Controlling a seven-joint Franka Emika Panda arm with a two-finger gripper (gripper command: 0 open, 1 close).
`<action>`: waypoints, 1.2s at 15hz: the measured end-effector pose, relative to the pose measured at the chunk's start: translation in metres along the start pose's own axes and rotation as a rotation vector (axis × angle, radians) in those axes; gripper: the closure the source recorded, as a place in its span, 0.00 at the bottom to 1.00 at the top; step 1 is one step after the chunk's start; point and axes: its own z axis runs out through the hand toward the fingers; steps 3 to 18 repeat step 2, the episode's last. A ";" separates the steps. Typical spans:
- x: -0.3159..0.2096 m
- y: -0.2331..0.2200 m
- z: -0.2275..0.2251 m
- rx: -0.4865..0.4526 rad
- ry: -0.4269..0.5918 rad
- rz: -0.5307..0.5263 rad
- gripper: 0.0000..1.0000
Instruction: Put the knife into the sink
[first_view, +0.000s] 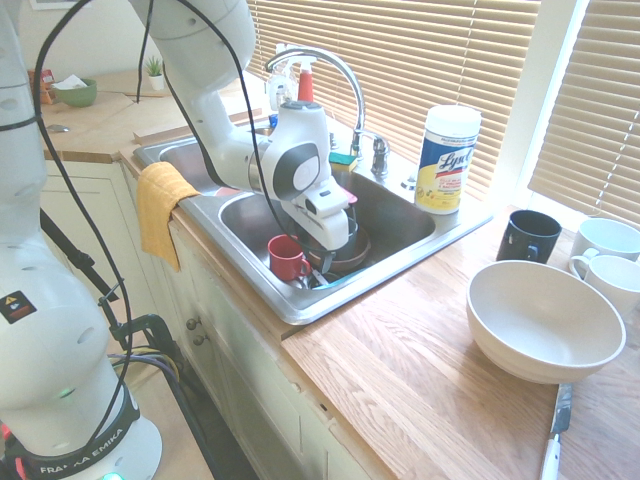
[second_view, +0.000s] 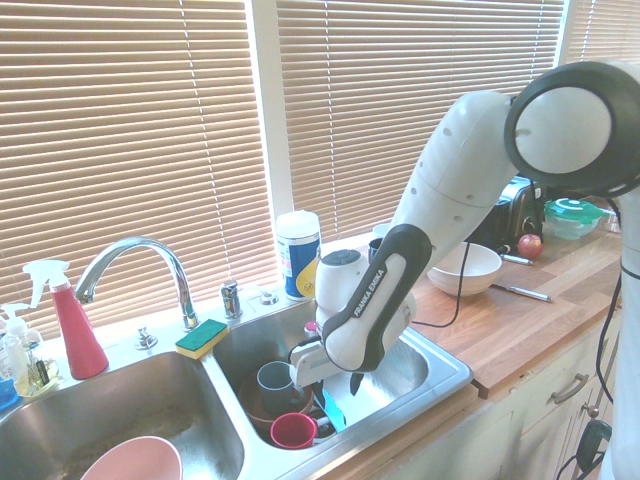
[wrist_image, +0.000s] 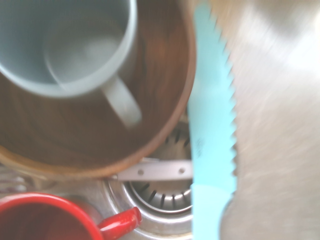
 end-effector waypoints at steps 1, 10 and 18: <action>0.002 -0.001 -0.020 -0.001 0.009 0.000 0.00; 0.001 -0.001 -0.038 -0.001 0.015 -0.002 0.00; 0.001 -0.001 -0.038 -0.001 0.015 -0.002 0.00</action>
